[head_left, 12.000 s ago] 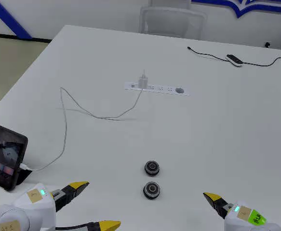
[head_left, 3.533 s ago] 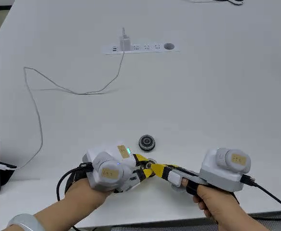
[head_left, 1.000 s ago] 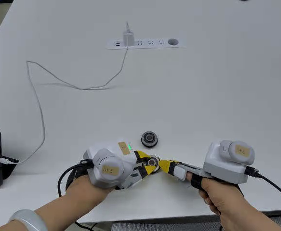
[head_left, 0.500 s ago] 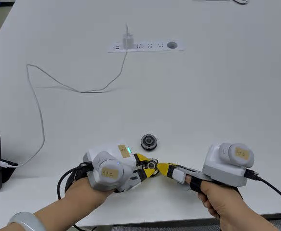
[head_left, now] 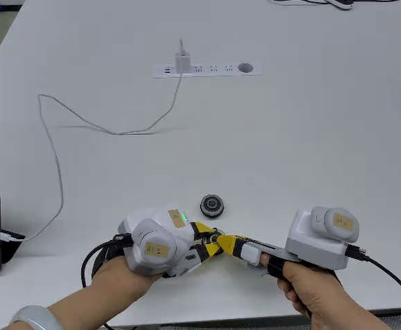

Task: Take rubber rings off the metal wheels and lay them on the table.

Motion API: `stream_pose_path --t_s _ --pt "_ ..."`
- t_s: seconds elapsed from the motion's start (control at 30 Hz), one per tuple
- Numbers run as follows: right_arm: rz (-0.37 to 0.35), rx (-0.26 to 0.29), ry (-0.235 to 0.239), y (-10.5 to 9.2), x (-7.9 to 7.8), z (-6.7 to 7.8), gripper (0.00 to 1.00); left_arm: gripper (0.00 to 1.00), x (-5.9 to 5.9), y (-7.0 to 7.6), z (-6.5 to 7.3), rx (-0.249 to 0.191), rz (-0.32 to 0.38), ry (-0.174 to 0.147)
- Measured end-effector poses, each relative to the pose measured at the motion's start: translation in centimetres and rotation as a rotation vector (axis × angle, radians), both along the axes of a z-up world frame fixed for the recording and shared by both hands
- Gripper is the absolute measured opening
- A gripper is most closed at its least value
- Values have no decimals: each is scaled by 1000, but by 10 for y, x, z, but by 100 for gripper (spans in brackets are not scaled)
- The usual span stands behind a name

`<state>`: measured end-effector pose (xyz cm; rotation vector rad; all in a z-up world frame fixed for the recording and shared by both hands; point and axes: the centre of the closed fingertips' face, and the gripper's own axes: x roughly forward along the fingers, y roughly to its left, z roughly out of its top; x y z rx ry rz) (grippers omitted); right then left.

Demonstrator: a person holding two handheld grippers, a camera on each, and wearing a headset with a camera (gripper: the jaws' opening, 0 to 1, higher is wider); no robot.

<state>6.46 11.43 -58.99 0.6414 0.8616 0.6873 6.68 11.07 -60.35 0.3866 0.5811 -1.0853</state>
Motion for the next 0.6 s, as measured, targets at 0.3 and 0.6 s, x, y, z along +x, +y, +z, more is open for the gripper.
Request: stream_pose_path --t_s 0.3,0.6 --pt "-46 20 21 -6 3 0 1 13 0 0 1 8 -11 1" --pt "-60 -7 21 -8 6 -5 1 14 0 1 1 1 -34 -16"
